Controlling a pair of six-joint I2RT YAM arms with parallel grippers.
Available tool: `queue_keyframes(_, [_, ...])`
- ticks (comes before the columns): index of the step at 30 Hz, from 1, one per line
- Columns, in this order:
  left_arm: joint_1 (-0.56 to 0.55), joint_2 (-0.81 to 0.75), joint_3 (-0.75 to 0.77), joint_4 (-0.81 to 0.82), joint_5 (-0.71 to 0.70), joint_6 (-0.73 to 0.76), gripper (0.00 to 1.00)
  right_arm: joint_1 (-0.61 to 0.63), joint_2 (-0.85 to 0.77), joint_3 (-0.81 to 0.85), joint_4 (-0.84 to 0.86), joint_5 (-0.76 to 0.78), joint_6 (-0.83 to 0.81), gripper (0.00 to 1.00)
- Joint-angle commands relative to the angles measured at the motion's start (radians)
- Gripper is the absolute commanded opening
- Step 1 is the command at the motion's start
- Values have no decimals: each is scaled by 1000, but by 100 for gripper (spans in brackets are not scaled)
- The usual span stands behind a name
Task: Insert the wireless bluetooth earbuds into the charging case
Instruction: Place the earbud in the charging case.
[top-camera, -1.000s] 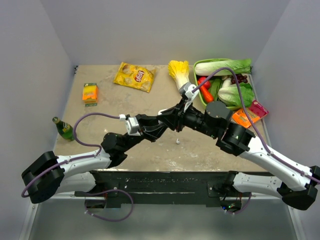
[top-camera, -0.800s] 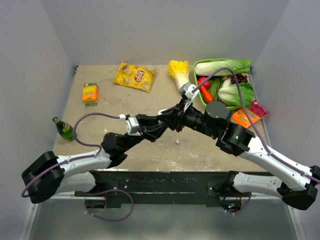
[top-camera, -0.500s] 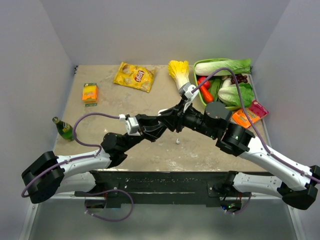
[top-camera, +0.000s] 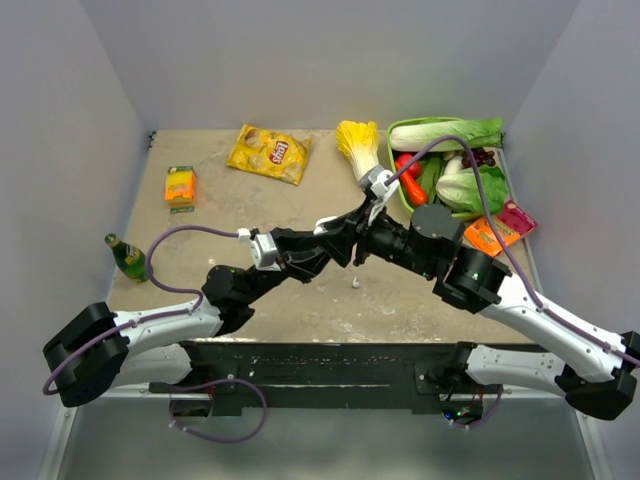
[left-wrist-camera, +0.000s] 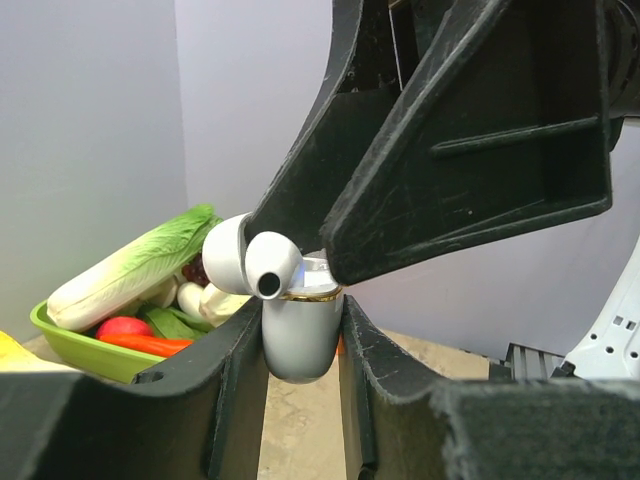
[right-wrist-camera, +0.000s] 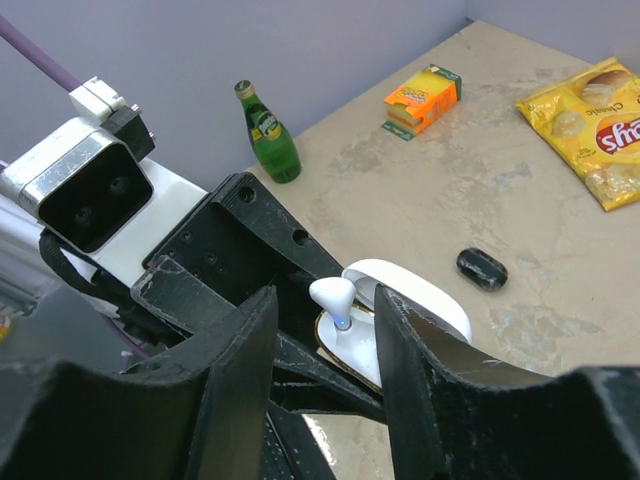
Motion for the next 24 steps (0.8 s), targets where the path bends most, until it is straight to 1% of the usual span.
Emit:
queue_keyframes(1, [2,-5,13,270,-25,14,0,0,-54,60,3,33,16,49])
queue_keyframes(5, [1,-10,14,247,-31,31,0,2,-70,99,-57,66,7,54])
queue_keyframes(8, [2,-14,13,224,-40,44,0,0,-53,138,-124,112,4,55])
queue_keyframes(10, [1,-16,16,207,-48,62,0,0,-32,185,-170,195,22,56])
queue_keyframes(11, [2,-16,17,200,-52,67,0,0,5,207,-233,236,31,57])
queue_keyframes(12, [2,-14,19,195,-57,79,0,2,19,246,-259,299,45,57])
queue_keyframes(15, [1,-8,28,176,-74,106,0,2,59,294,-316,373,54,60])
queue_keyframes(17, [1,-2,33,161,-95,123,0,5,67,314,-327,393,60,64])
queue_keyframes(24, [1,45,79,111,-149,174,0,43,136,382,-362,425,66,67])
